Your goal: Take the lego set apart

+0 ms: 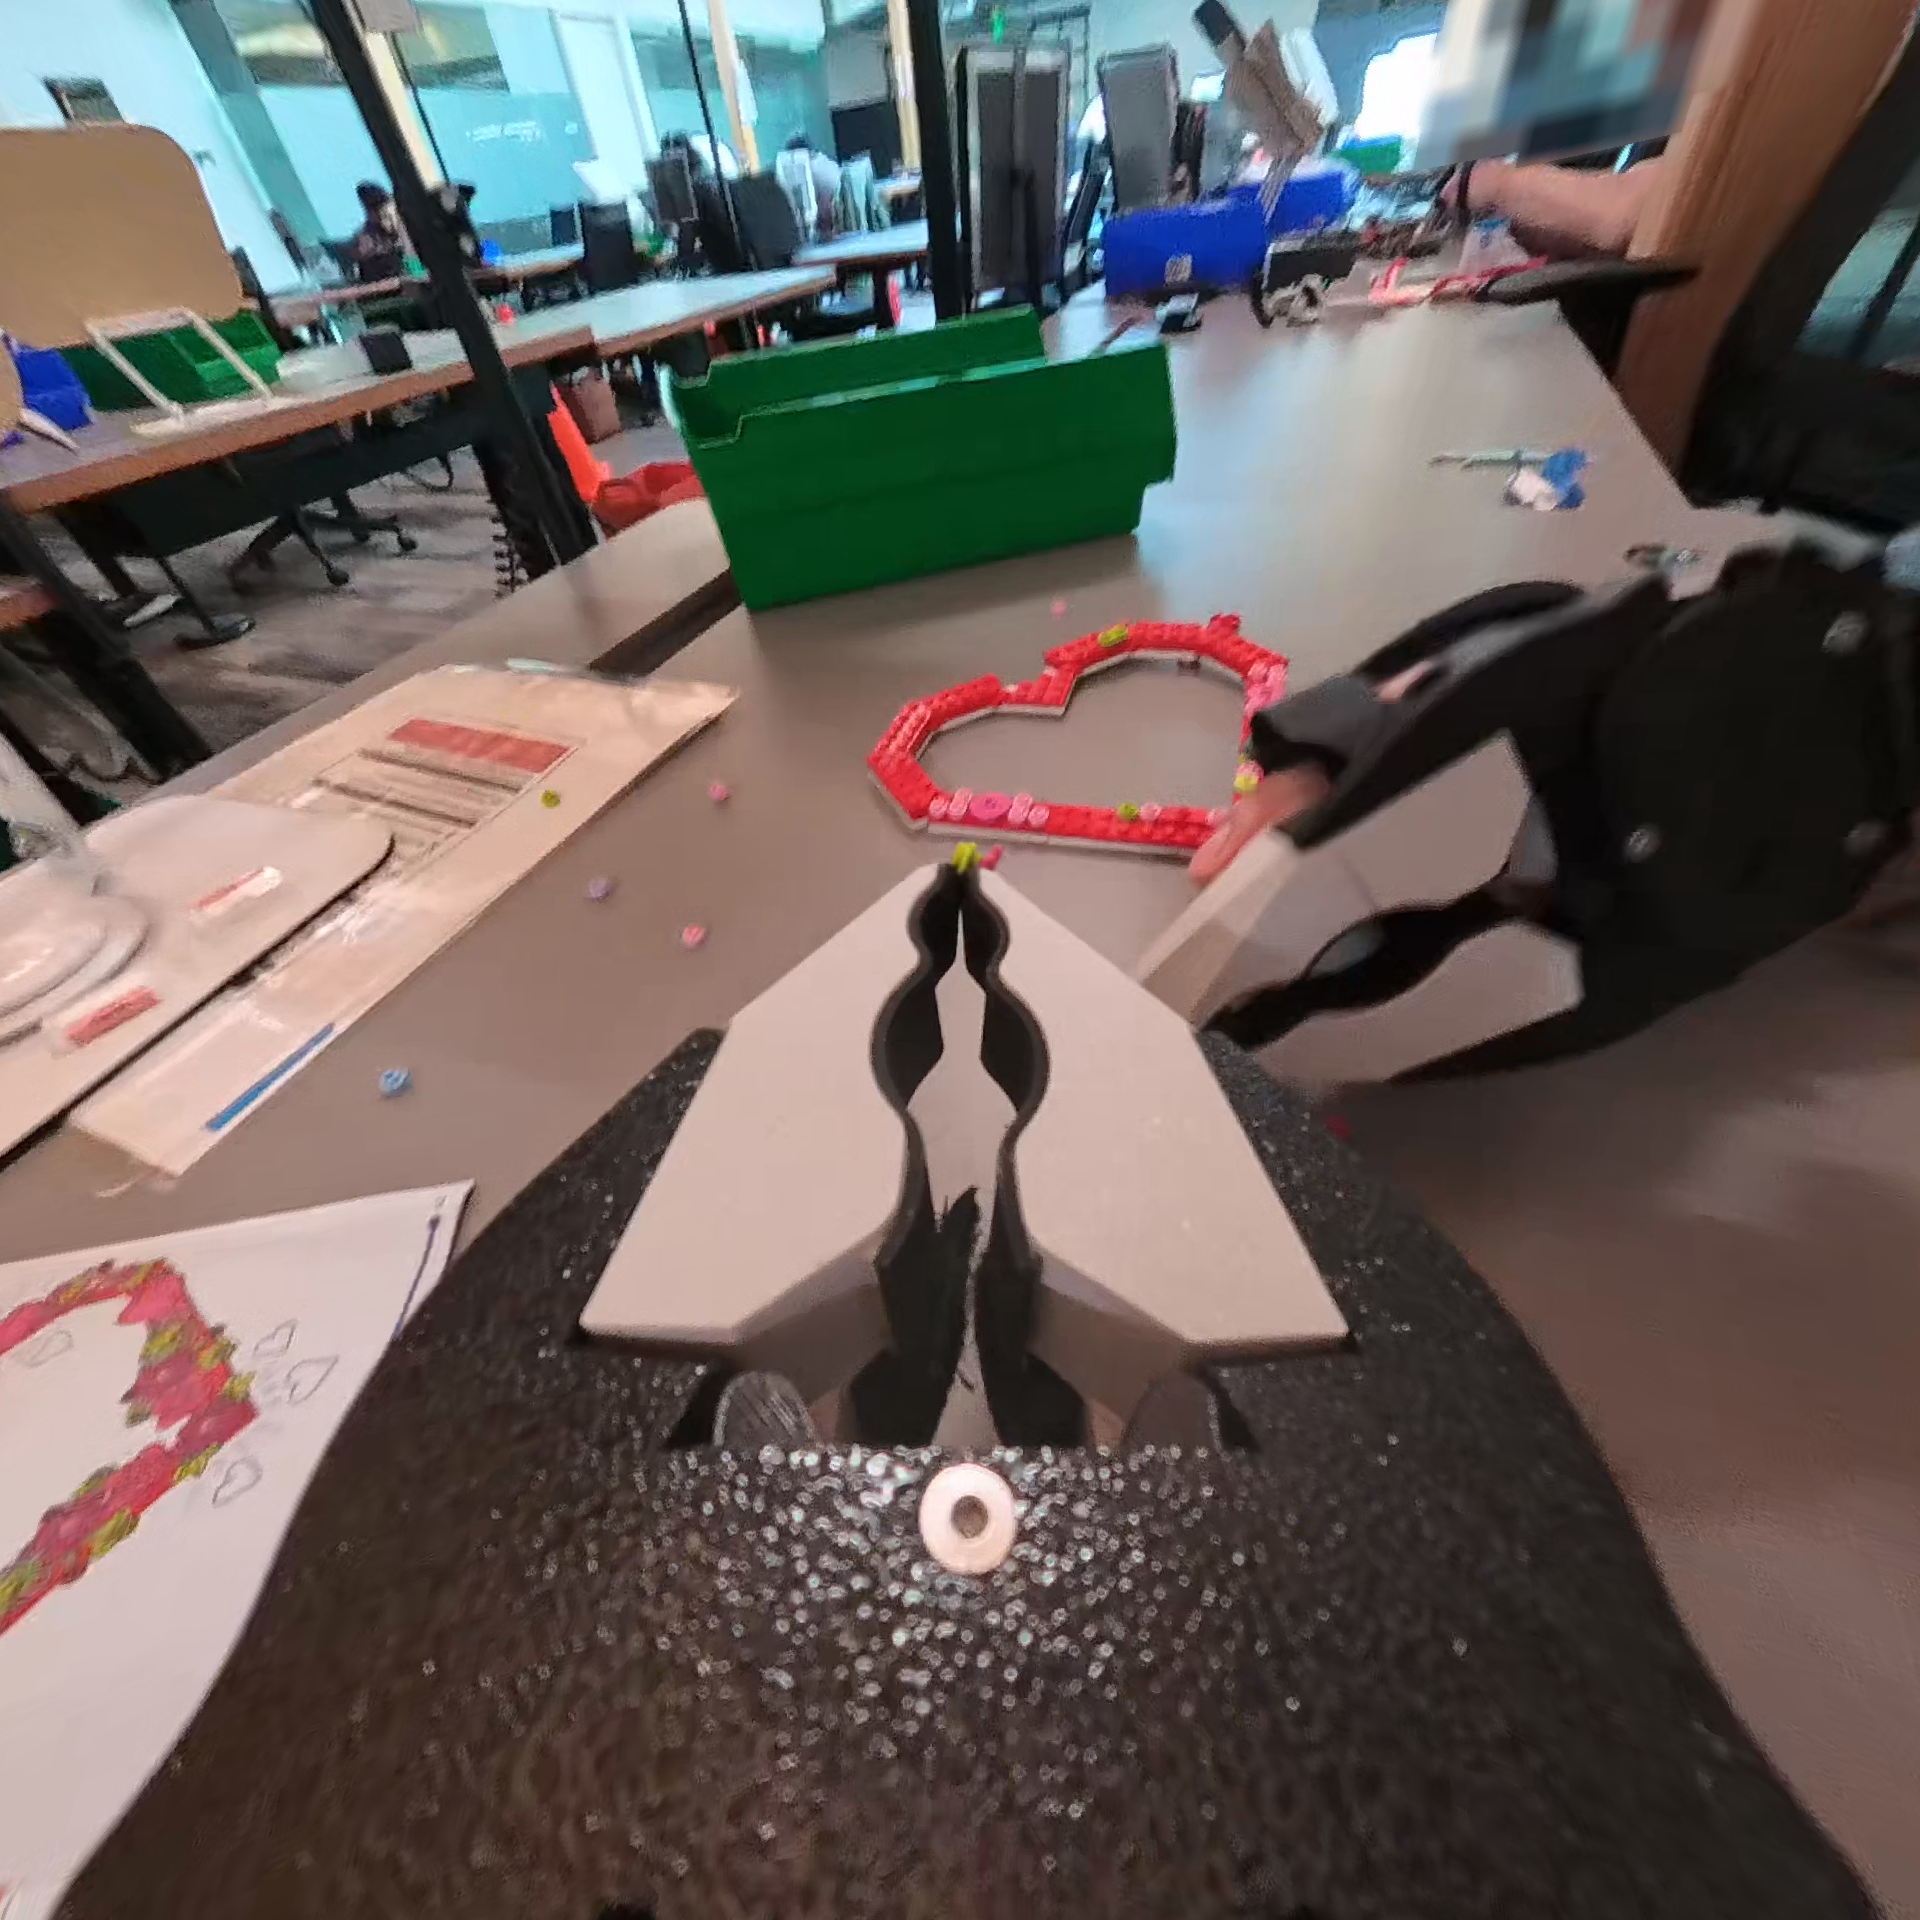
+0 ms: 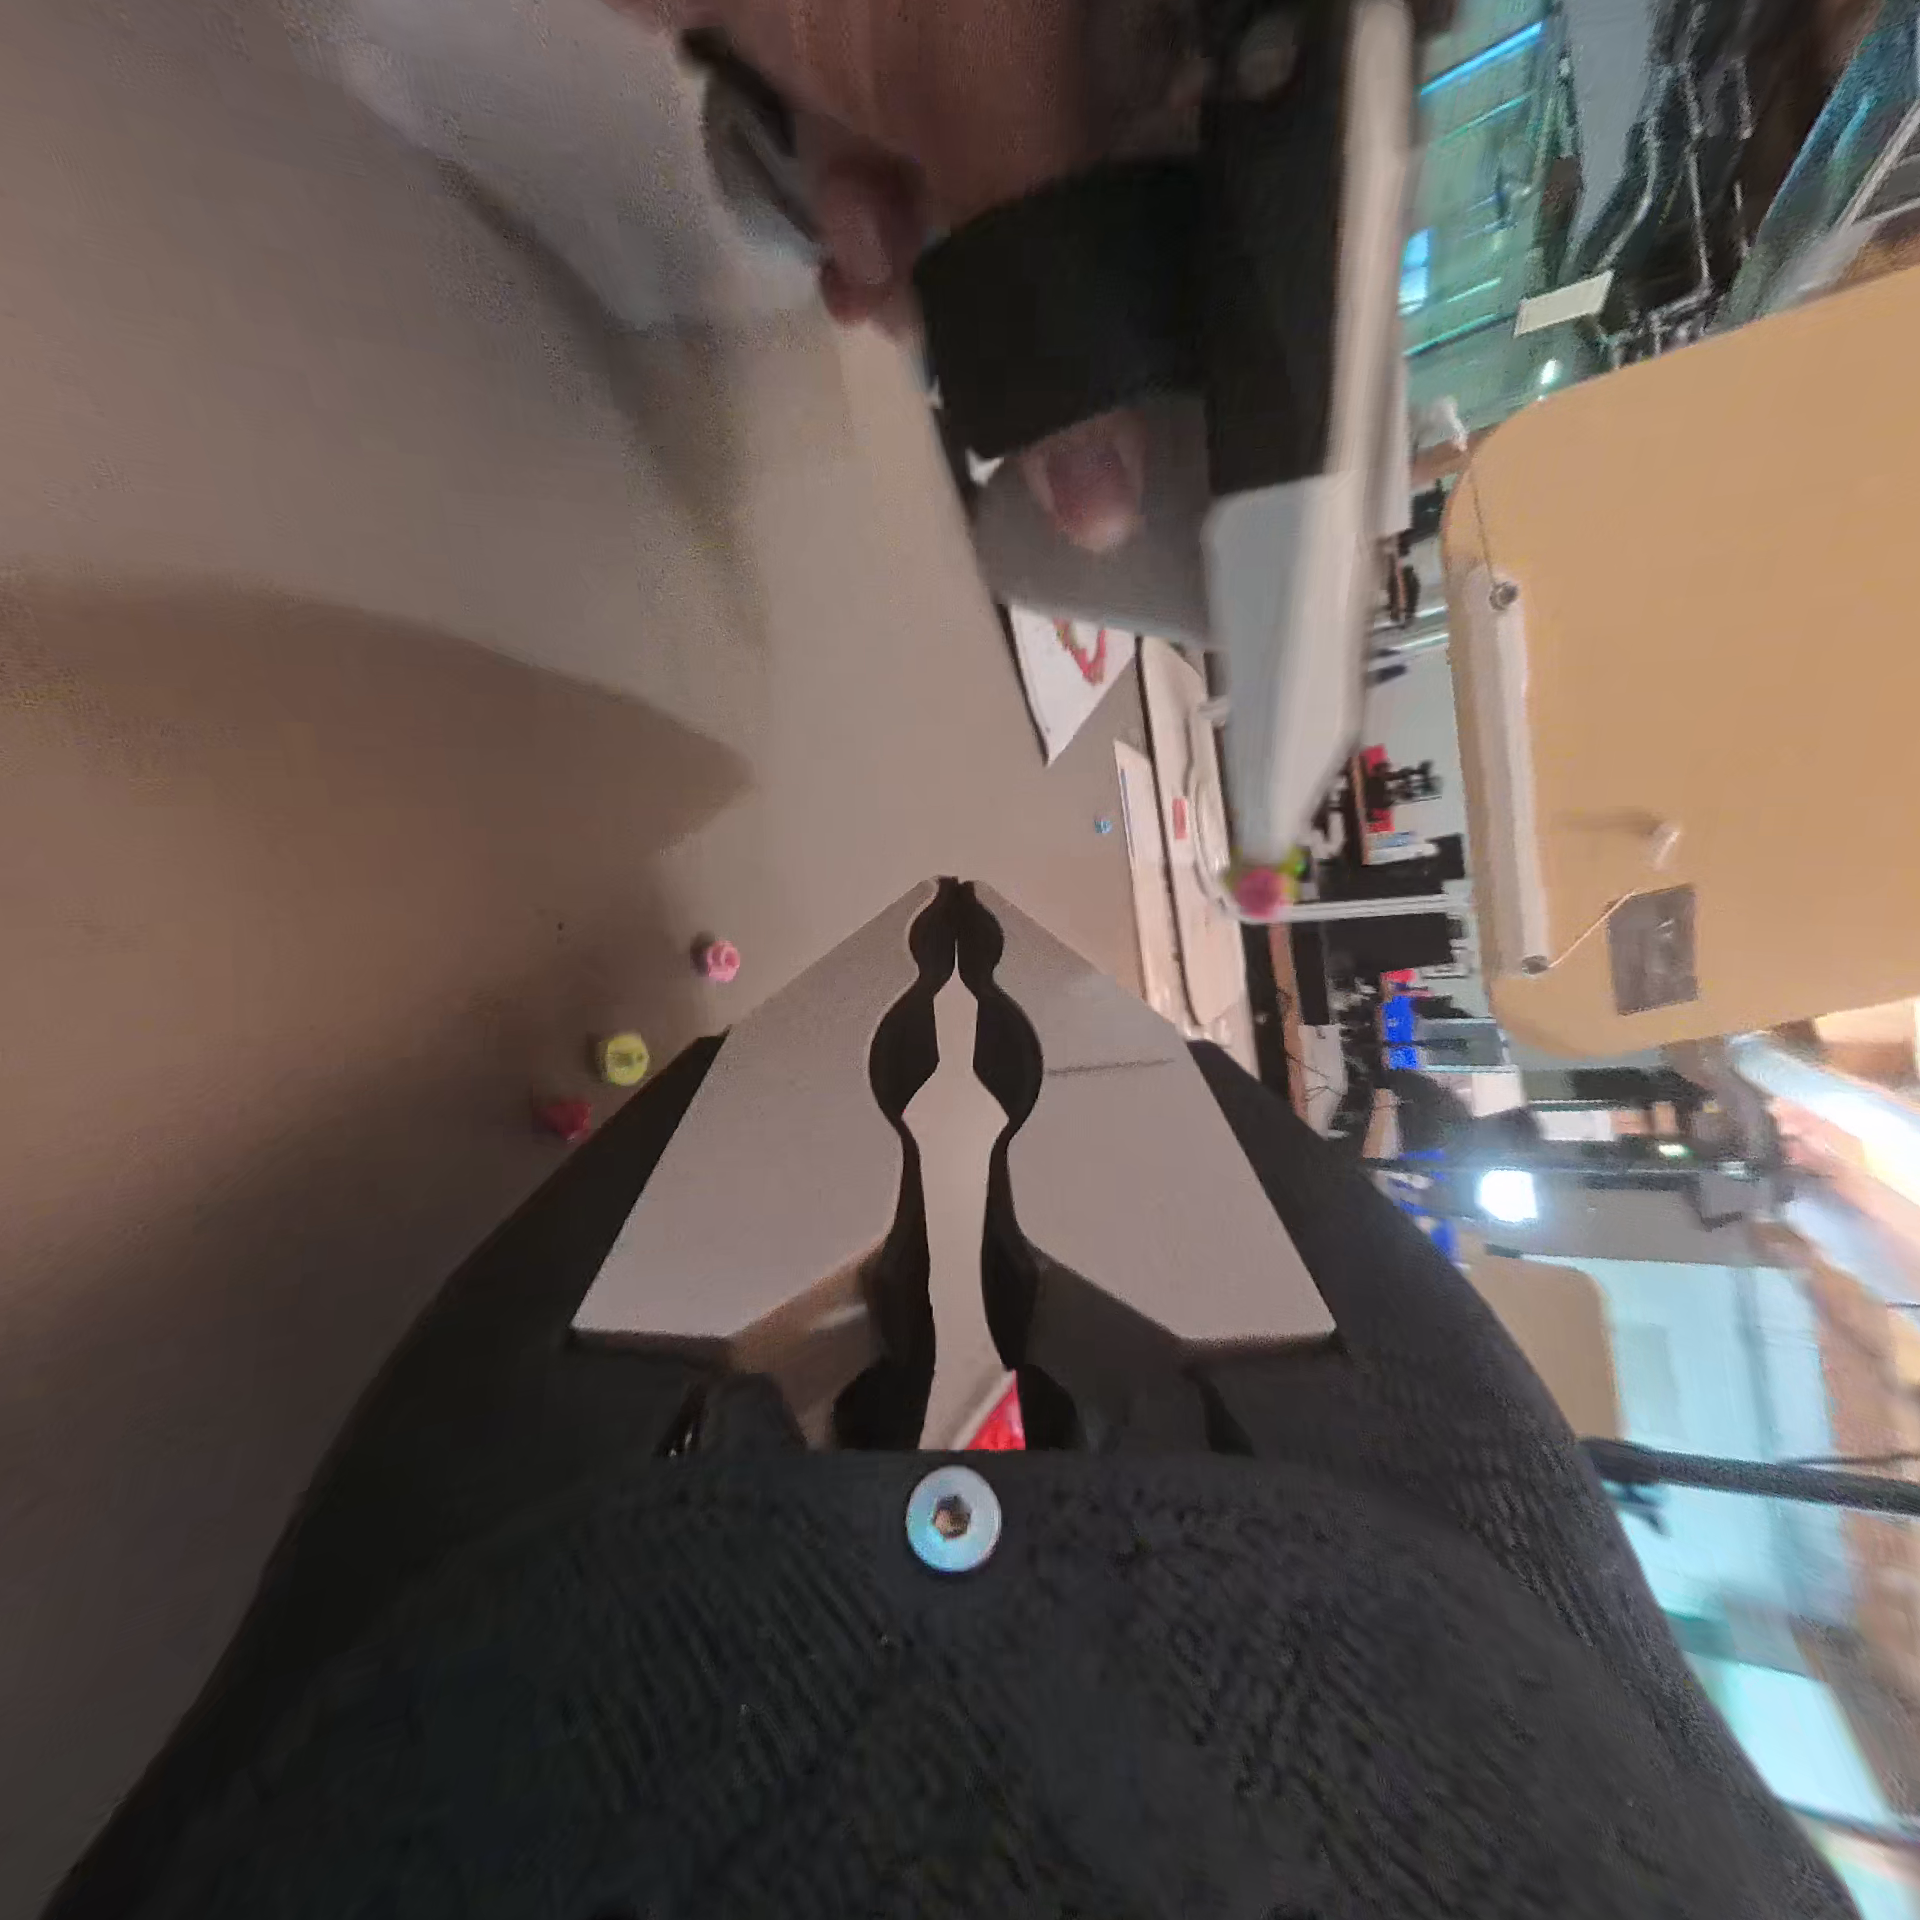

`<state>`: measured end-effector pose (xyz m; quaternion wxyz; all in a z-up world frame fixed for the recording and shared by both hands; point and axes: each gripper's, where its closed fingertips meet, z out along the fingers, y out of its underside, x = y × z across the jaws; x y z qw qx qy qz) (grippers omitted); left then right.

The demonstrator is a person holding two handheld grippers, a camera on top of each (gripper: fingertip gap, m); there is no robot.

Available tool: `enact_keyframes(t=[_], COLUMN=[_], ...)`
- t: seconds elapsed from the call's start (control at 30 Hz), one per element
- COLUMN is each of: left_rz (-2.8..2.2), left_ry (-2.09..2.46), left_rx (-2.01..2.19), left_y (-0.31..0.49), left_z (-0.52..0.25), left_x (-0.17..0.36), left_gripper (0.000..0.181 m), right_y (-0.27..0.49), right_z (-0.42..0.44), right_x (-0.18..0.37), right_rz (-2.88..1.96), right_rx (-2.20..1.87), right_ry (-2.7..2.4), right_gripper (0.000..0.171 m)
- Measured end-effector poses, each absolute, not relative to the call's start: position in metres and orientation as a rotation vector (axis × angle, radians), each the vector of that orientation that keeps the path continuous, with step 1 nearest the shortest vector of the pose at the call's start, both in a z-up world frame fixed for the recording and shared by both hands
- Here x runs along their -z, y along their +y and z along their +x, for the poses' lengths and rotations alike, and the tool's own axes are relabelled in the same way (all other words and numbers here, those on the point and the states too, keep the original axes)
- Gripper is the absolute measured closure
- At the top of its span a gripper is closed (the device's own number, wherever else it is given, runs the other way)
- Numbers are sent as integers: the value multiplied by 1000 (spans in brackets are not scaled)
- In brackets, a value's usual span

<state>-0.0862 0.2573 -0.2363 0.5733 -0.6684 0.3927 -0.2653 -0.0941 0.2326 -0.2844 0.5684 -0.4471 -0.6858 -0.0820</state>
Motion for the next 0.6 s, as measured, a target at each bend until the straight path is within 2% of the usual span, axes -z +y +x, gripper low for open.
enact_keyframes(t=[0.13,0.4,0.6], left_rz=[-1611,-1626,-1672], left_ry=[948,1056,951], left_rx=[603,591,789], left_y=[259,251,250], left_z=[-91,-75,-75], left_x=[251,263,257], left_gripper=[181,181,181], right_y=[233,244,248], right_z=[-92,-84,-81], right_x=[257,256,254], right_rz=[-1078,-1051,-967], right_rx=[22,127,283], right_ry=[-1444,-1417,-1431], right_gripper=[170,145,157])
